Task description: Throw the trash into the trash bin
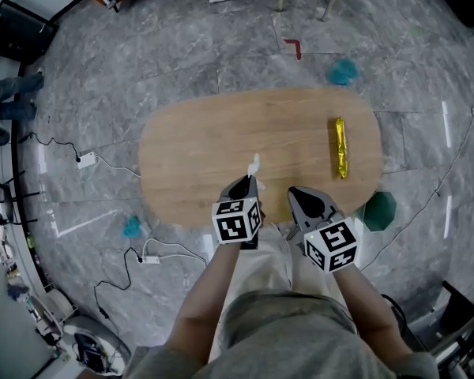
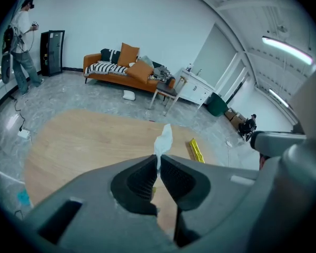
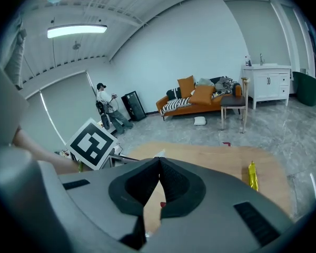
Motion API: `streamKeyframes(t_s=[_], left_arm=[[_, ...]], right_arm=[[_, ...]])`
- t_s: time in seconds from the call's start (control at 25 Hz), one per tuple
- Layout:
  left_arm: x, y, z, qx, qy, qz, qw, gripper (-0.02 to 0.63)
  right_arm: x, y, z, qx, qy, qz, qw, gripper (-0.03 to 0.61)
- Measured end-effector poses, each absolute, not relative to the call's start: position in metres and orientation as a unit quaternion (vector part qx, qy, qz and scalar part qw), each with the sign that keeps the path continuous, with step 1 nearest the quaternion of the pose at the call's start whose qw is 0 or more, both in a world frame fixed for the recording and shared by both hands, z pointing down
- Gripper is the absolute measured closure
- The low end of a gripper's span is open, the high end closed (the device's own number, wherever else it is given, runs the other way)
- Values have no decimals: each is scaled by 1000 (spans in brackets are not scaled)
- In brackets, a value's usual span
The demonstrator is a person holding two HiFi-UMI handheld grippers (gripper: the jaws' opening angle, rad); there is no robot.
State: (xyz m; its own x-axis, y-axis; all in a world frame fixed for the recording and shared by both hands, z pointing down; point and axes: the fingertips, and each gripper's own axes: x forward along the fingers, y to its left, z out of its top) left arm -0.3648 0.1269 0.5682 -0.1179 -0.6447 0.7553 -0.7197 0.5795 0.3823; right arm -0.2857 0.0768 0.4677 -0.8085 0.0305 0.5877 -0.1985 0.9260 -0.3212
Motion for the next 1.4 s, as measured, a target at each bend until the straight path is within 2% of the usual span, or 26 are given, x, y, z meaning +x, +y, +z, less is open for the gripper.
streamKeyframes(t_s=[1.4], left_arm=[[-315, 78, 440, 604, -675, 59, 420, 583]], right_arm=[[-243, 51, 374, 138, -949, 152, 239, 569]])
